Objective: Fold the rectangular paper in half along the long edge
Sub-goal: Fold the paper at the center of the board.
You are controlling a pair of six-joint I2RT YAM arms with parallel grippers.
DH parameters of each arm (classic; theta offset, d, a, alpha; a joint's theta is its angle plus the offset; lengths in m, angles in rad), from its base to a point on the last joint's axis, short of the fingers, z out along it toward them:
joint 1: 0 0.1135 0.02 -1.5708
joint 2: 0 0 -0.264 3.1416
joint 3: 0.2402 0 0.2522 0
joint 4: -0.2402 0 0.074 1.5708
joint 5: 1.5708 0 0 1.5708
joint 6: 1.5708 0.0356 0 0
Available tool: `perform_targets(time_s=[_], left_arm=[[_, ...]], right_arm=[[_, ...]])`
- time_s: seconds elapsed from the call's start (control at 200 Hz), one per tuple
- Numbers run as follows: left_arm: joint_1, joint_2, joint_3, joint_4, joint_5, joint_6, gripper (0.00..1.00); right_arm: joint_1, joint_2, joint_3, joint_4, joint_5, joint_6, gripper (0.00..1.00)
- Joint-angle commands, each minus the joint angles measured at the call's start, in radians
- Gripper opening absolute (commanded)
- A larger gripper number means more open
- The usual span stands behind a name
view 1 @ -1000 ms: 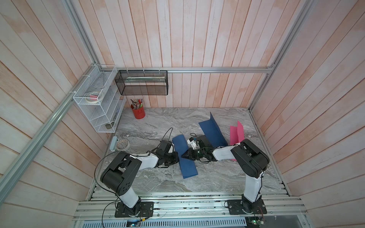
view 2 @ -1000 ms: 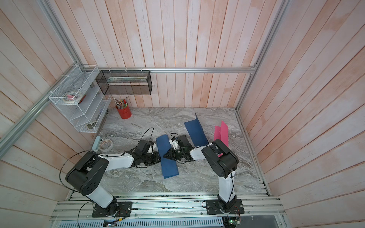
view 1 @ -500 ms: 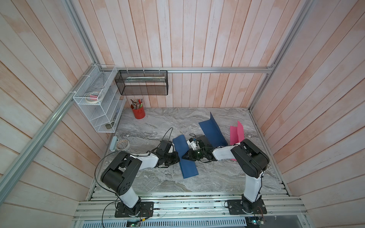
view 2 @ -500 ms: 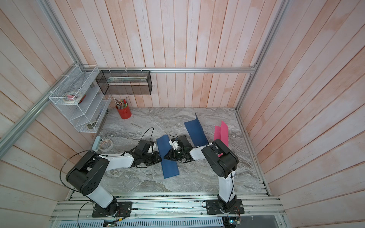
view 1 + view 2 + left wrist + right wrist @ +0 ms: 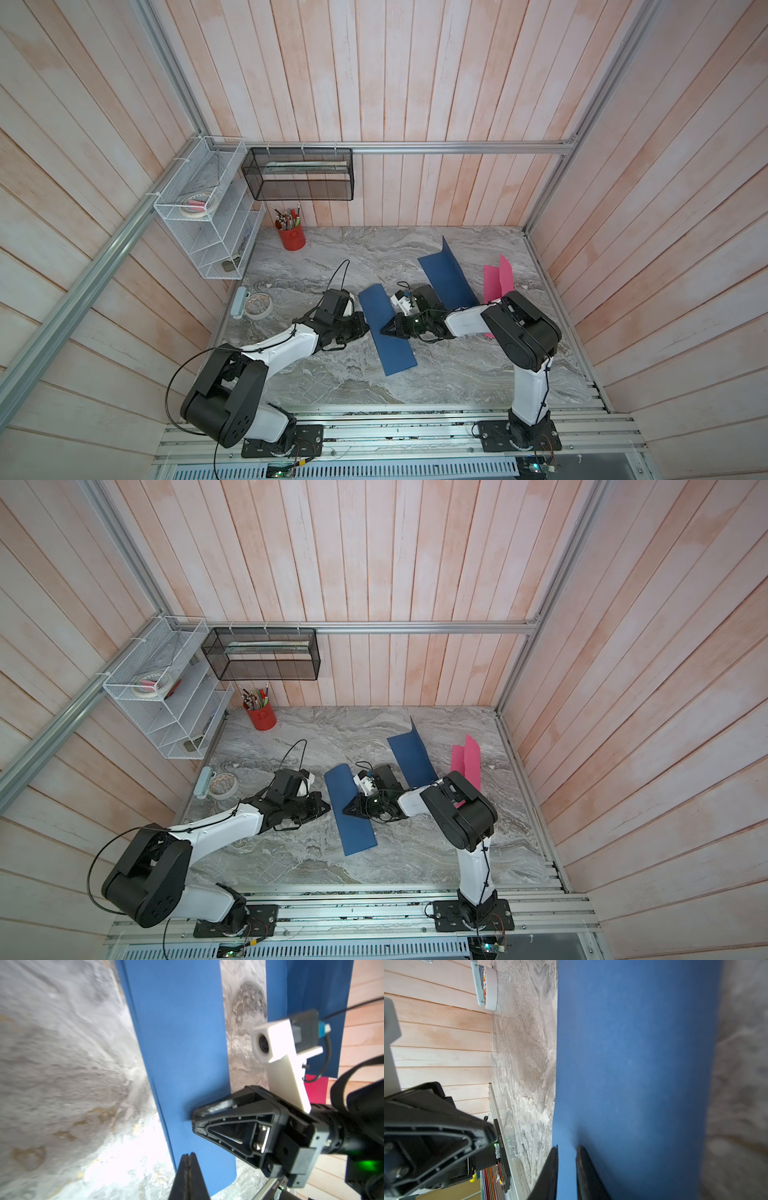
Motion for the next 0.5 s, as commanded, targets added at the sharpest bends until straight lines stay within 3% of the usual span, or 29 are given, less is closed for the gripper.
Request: perform_targets(time_s=[0.0, 0.495], left_arm=[[0.006, 0.036, 0.02, -0.04, -0.013, 0.017, 0.0], [-0.014, 0.15, 0.049, 0.151, 0.103, -0.038, 0.0]], right_arm=[[0.003, 0.039, -0.009, -0.034, 0.015, 0.0, 0.2], [0.016, 0.056, 0.006, -0.06, 0.011, -0.012, 0.19]])
